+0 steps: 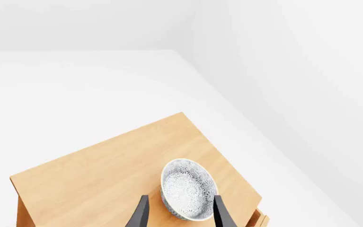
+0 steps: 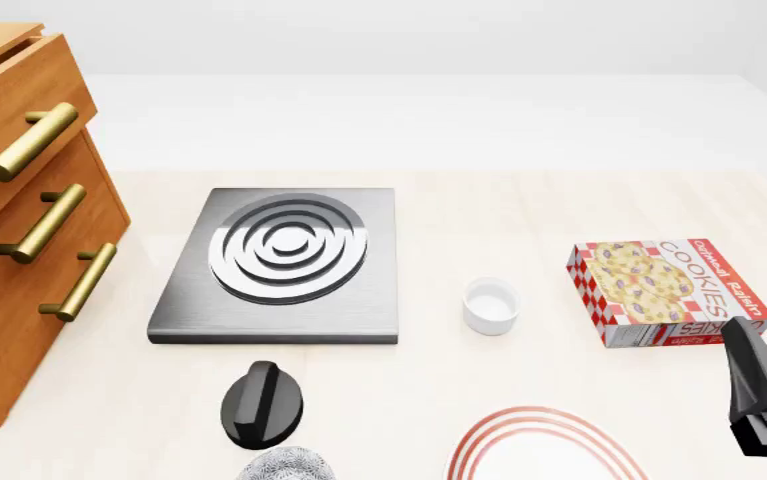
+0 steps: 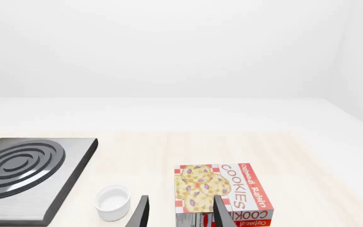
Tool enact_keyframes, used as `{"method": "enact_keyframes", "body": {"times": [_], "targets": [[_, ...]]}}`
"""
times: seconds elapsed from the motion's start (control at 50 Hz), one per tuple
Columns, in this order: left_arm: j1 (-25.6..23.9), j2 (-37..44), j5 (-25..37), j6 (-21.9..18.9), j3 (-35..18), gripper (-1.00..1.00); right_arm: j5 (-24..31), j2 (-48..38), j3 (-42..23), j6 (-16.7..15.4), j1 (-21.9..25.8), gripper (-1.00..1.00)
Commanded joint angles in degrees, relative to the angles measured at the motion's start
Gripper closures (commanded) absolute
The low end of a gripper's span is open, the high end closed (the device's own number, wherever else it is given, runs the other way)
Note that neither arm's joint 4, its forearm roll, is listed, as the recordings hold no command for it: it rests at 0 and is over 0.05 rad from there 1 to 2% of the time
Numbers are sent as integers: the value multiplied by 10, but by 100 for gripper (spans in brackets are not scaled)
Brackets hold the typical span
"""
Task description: Pick the akita bowl on the wooden cabinet and place it on the plate.
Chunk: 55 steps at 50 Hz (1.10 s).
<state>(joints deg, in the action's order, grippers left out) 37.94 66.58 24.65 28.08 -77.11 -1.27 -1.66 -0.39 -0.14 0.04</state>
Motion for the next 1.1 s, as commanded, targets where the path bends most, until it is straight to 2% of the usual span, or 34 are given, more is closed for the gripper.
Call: {"method": "enact_keyframes", "body": {"times": [0.02, 1.1], "targets": [[9, 9, -6, 7, 5, -100, 0, 0, 0, 0, 0, -100], [-7, 64, -47, 6, 27, -100, 0, 0, 0, 0, 0, -100]]}}
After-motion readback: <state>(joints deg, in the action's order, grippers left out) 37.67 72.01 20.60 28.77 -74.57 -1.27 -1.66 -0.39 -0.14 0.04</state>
